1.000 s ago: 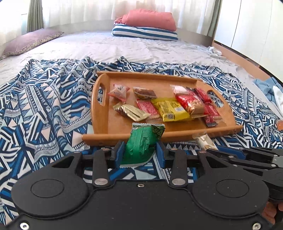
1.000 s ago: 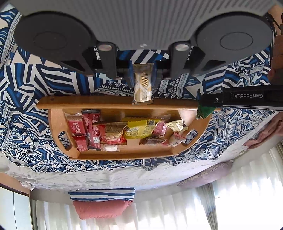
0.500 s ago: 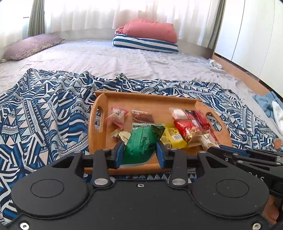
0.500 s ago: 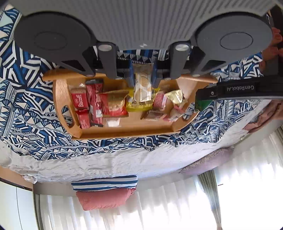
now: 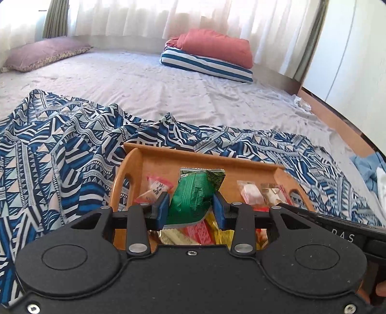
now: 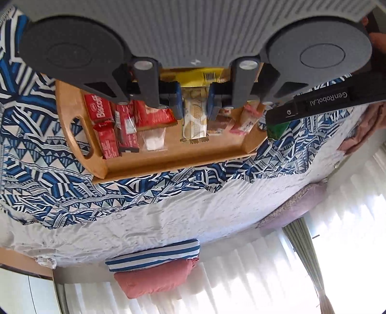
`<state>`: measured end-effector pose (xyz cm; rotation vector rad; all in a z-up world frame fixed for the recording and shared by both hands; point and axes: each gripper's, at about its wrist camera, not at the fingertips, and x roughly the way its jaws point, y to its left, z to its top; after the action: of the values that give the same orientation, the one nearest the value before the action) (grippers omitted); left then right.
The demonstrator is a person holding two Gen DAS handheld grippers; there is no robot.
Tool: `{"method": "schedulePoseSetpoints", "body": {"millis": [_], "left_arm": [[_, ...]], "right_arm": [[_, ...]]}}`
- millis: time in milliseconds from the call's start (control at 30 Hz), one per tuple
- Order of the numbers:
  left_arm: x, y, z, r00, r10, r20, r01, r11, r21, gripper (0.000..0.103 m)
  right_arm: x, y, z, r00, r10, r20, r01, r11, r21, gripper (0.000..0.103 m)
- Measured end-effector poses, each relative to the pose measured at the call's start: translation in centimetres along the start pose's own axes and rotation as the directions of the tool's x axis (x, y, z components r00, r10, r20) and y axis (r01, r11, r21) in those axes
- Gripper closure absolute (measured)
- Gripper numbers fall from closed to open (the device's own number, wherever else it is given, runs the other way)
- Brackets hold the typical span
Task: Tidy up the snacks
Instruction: 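Carry the green packet and cream bar over the wooden tray with both tools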
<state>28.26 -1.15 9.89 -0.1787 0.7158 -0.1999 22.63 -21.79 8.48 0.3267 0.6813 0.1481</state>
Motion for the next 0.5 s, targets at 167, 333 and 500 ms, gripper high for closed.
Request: {"method": "schedulePoseSetpoints", "body": {"millis": [167, 333, 500], "left_arm": [[3.7, 0.4, 1.3, 0.999, 0.021, -0.028, -0.022, 1.000, -0.018, 0.066], [7.1, 0.8, 1.7, 0.997, 0.012, -0.072, -0.016, 0.998, -0.058, 0.066], [9.6, 0.6, 1.0, 0.993, 0.049, -0.110, -0.054, 0.997, -0.052, 0.066]], "right_arm": [[3.1, -0.4, 2.0, 1.000, -0.020, -0.012, 0.020, 0.999, 0.046, 0.078], [6.0, -0.7, 2.7, 0.999, -0.029, -0.030, 0.031, 0.997, 0.066, 0.078], [8.5, -1.3, 2.8, 0.997, -0.036, -0.061, 0.041, 0.995, 0.091, 0.078]]}}
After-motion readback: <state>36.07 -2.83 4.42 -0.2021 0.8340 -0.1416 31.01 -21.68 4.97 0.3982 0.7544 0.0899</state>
